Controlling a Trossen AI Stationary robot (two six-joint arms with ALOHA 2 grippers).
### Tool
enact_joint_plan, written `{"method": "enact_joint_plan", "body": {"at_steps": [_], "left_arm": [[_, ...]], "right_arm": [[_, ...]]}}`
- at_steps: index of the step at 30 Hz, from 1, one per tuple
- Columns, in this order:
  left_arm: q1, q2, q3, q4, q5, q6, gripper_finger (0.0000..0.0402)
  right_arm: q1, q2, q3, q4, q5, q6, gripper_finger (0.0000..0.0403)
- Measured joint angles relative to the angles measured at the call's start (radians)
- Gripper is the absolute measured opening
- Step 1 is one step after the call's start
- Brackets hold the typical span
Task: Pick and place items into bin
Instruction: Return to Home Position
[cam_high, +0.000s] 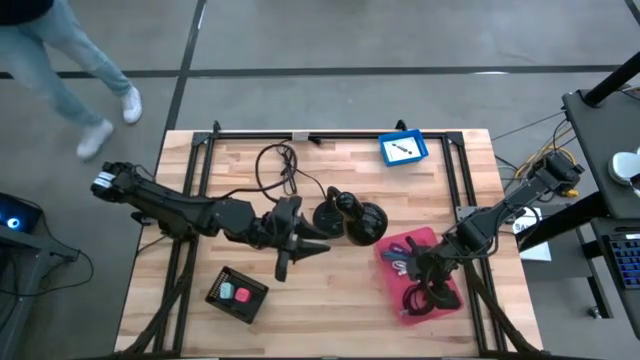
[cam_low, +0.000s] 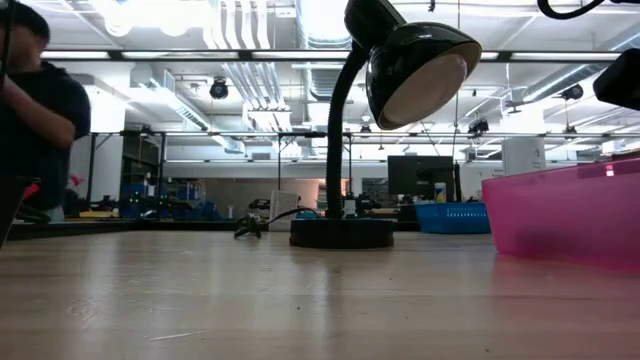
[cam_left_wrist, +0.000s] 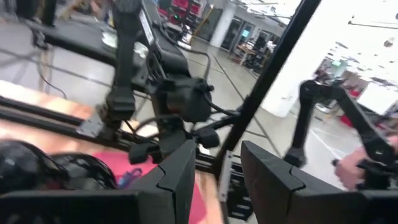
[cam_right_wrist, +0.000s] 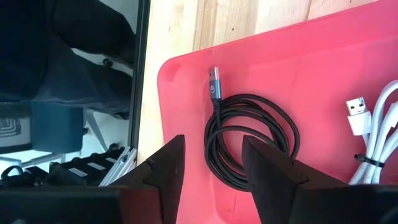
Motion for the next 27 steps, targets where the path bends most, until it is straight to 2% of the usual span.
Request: {"method": "enact_joint_plan", "body": {"at_steps": [8,15,22,27], "left_arm": [[0.000,-0.030,0.000,0.000,-0.060,0.179,0.0114],[0.000,-0.045,0.000,-0.001,-0.117,0.342,0.0108],[0.000,-0.051,0.000,0.000,-0.242,0.370,0.0082],[0.000,-0.051,0.000,0.001,-0.263,0.373,0.0079]], "right_arm": [[0.000,0.000,0.000,0.001,0.007,0.000,0.0137],[0.000,0.000,0.000,0.002,0.056,-0.001,0.0136],[0.000,0.000,0.000,-0.006,0.113,-0.024,0.0130],[-0.002,0.000,0.000,-0.012,0.131,-0.107,0.0123]]}}
